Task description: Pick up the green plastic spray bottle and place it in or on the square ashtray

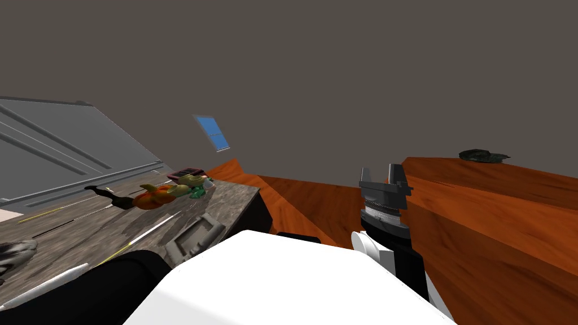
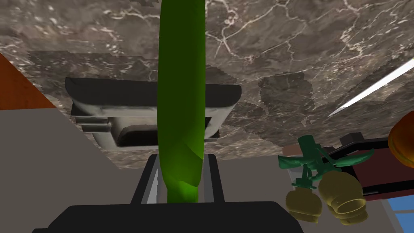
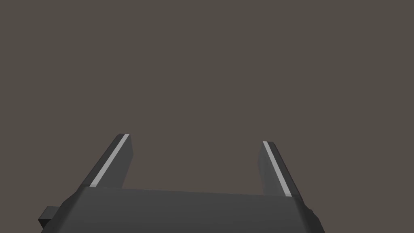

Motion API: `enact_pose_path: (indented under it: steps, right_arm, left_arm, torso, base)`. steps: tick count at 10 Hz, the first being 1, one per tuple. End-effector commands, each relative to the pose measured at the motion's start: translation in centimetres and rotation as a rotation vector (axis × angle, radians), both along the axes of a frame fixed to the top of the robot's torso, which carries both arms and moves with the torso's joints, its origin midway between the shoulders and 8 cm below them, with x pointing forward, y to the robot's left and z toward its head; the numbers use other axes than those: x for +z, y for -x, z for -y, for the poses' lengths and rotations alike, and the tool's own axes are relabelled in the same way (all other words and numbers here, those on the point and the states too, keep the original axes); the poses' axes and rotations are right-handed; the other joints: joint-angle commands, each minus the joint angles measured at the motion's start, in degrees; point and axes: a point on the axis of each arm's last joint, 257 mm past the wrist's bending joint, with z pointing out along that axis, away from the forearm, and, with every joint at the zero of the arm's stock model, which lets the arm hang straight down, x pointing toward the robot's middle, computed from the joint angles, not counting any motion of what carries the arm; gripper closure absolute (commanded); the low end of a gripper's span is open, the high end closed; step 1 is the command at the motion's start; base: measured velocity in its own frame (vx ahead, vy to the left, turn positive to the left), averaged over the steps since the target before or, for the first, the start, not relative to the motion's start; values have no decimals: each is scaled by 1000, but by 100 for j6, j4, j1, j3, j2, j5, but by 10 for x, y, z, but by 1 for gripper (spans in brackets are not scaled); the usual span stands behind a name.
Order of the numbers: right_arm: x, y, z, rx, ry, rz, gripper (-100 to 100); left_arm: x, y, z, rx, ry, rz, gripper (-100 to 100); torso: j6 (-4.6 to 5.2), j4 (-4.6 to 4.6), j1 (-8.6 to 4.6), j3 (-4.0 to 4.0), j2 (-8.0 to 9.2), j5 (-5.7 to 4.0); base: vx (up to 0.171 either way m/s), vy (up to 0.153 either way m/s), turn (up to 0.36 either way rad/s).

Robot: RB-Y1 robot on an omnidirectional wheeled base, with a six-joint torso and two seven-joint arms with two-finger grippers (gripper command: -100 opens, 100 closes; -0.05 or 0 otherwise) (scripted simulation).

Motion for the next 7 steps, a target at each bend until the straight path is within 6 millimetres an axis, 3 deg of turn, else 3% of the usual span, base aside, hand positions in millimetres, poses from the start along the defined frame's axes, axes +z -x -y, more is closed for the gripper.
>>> enact_pose_path:
  steps: [1,7]
  right_arm:
    - [0,0,0,0,0,0,0]
    - [0,0,0,0,0,0,0]
  left_arm:
    - [12,-13,-3,-10,4,26,100]
    - [47,-58,7,-81,40,149,100]
  torso:
    - [0,0,0,0,0,0]
    - [10,2,50,4,7,13]
  base:
    - [154,-69,53]
    - [125,-35,49]
